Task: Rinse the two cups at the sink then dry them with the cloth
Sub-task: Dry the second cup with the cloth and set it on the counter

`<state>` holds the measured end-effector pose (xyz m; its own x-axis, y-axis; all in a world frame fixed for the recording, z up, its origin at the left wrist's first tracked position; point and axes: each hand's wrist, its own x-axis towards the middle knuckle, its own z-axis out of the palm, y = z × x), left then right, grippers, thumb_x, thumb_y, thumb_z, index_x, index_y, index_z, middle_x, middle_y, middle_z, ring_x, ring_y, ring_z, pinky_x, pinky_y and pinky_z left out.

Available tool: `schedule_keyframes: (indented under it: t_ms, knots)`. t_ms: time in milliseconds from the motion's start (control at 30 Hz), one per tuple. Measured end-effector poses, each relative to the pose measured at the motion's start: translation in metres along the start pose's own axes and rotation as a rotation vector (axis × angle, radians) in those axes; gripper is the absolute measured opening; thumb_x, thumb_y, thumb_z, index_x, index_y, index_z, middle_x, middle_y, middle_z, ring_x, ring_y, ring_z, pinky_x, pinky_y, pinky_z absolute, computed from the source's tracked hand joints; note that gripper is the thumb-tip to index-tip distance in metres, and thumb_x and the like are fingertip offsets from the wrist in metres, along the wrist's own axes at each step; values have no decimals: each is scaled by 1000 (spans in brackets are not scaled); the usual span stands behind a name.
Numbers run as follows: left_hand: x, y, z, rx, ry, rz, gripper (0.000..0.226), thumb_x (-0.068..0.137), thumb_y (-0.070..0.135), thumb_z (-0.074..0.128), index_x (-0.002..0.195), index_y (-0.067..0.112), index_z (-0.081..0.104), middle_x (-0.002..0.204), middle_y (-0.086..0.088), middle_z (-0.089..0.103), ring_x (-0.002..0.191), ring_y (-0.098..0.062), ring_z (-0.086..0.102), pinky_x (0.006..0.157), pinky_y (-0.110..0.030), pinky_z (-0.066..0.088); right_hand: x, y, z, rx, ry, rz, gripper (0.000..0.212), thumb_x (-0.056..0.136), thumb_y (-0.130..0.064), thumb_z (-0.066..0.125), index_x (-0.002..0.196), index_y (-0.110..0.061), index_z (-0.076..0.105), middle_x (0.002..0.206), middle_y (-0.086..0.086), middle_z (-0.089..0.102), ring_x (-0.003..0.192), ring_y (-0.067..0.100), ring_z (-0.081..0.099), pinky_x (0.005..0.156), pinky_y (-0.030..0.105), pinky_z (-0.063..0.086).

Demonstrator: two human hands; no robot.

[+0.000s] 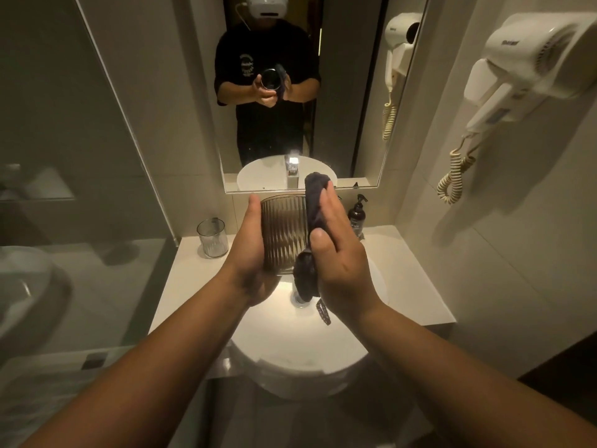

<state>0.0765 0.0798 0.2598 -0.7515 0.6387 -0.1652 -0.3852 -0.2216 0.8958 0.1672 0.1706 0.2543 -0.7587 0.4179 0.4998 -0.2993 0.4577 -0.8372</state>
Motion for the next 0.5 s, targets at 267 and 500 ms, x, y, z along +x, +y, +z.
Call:
schedule_keyframes:
  t_ms: [267,500]
  knots:
    - [-9,7,15,65,123,114,68,100,66,20,124,23,67,117,-5,75,114,-22,69,100,-40,53,4,-6,1,-688,-2,-502,53,94,-23,47,141,-1,39,153,24,26,145,37,16,118,45,18]
    - [-12,5,11,-111,-10,108,68,102,62,22,130,15,64,120,-12,73,109,-26,72,84,-34,60,-4,-11,9,-764,-12,-658,48,93,-23,51,136,-1,46,147,25,35,143,39,20,118,49,19]
